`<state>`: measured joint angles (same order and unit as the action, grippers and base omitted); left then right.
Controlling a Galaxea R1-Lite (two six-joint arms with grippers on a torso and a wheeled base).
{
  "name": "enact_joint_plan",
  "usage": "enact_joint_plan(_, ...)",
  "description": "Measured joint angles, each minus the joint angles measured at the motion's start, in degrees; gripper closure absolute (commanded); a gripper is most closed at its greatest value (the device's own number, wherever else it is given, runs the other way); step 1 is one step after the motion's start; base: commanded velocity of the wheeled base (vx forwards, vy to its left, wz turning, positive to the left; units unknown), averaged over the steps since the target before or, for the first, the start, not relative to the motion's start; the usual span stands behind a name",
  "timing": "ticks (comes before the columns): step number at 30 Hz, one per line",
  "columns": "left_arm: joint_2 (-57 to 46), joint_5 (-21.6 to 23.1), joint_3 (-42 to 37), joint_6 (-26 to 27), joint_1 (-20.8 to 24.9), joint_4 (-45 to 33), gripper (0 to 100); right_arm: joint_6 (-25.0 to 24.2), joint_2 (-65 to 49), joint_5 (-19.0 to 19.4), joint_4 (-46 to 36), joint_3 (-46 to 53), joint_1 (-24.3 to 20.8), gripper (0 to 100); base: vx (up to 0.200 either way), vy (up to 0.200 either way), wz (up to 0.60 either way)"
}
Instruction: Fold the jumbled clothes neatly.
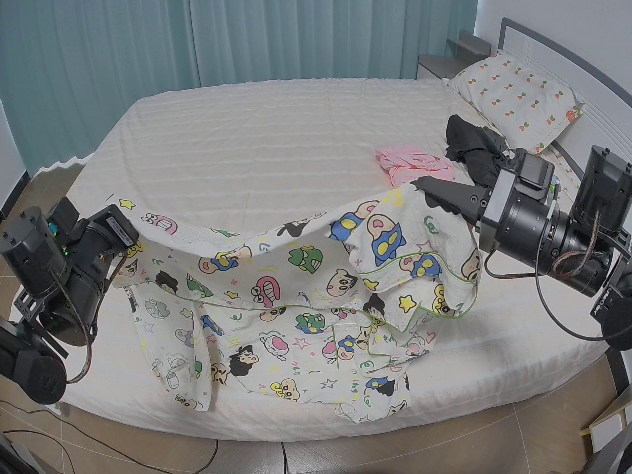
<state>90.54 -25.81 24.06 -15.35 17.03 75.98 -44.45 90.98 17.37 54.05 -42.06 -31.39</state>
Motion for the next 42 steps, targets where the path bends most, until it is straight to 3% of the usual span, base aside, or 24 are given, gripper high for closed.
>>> enact_joint_plan(18, 16.9, 0.2, 14.7, 1.0, -2.8, -1.4, 100, 2.2, 10.7, 0.1, 3.7, -5.8, 4.6, 100, 0.2, 0.0, 0.0)
enact_joint_plan(28, 26.2, 0.2, 22.3, 1.5, -3.5, -4.1, 100, 2.4, 22.1, -0.2, 3.5, -13.6, 5.9, 100, 0.0, 0.0, 0.0)
enact_joint_plan(37, 35.4, 0.2, 32.7, 1.6, -5.0, -11.5, 100, 2.4, 31.5, -0.5, -1.0, -21.9, 7.9, 100, 0.0, 0.0, 0.0)
enact_joint_plan(38, 36.4, 0.2, 34.0, 1.6, -5.3, -12.4, 0, 2.4, 32.5, -0.5, -1.5, -23.0, 8.1, 0, 0.0, 0.0, 0.0)
enact_joint_plan(42, 40.3, 0.2, 39.8, 1.5, -6.5, -14.8, 0, 2.2, 36.2, -0.4, -5.2, -28.0, 8.7, 0, 0.0, 0.0, 0.0)
